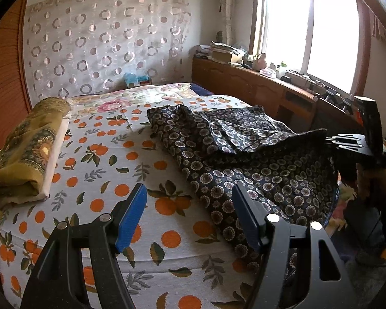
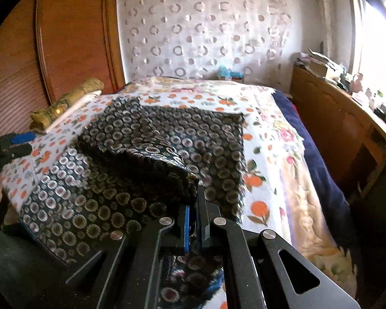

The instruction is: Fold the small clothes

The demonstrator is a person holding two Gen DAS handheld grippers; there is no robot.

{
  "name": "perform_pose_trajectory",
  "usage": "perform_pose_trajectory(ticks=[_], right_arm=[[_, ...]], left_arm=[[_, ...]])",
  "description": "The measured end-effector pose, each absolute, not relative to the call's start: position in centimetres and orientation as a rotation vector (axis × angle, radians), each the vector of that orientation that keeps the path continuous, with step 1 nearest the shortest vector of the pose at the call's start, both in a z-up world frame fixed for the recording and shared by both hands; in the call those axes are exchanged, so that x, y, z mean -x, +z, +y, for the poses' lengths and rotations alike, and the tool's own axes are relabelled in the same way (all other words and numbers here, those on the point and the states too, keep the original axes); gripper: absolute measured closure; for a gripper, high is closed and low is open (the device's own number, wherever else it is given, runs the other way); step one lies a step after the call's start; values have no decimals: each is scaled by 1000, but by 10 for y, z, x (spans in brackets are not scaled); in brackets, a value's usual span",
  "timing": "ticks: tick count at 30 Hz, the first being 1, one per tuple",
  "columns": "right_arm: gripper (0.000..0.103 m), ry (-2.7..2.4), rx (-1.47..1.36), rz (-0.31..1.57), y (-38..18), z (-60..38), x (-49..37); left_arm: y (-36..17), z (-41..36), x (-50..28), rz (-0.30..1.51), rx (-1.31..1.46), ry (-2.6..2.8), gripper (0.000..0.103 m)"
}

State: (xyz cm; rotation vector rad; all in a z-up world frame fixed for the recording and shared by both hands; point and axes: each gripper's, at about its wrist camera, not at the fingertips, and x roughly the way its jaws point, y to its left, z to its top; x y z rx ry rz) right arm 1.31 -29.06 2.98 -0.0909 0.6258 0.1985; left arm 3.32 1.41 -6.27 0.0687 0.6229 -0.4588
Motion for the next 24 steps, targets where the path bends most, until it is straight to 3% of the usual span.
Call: perform_pose_trajectory(ticks=[10, 15, 17, 24], right_arm=[[98, 166, 83, 661, 33, -302, -8], [65, 157, 121, 607, 55, -297, 5], [56, 180, 125, 573, 67, -292, 11], [53, 283, 181, 570, 77, -253, -11]], left_arm=[[-67, 9, -36, 632, -74, -463, 34], [-67, 9, -36, 632, -72, -462, 34], [-67, 8, -36, 632, -69, -461, 34], [-71, 6, -36, 642, -74, -464, 34]])
